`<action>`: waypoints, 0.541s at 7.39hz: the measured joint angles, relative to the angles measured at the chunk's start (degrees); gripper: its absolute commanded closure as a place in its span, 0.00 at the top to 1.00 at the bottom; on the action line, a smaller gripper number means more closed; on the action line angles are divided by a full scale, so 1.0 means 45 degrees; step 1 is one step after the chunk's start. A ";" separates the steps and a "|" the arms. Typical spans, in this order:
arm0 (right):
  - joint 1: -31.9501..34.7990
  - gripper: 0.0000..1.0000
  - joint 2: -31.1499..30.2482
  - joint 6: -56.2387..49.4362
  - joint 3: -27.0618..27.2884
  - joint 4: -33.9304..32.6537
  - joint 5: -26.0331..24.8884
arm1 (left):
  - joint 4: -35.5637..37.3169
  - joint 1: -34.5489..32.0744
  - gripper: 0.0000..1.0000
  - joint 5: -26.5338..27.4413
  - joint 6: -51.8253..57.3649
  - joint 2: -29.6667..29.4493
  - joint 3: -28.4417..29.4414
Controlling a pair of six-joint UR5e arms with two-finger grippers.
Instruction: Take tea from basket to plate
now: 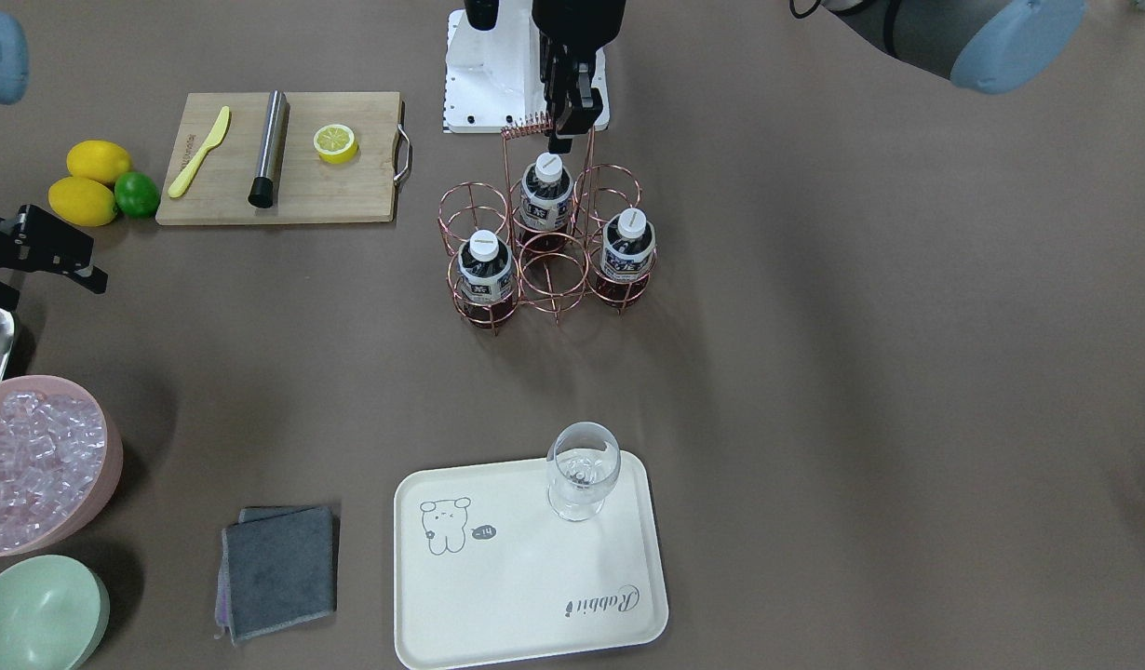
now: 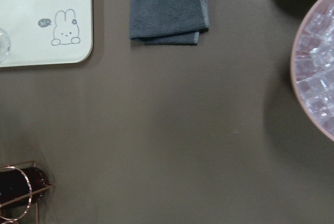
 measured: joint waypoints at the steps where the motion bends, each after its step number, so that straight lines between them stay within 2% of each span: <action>1: -0.0297 1.00 0.0439 0.0738 -0.0048 0.0120 -0.0053 | -0.0001 0.0001 0.00 0.0004 0.0000 -0.0004 0.0000; 4: -0.0745 1.00 0.1876 0.2080 -0.0489 0.0118 -0.0073 | 0.0000 0.0011 0.00 0.0006 0.0000 -0.0006 -0.0028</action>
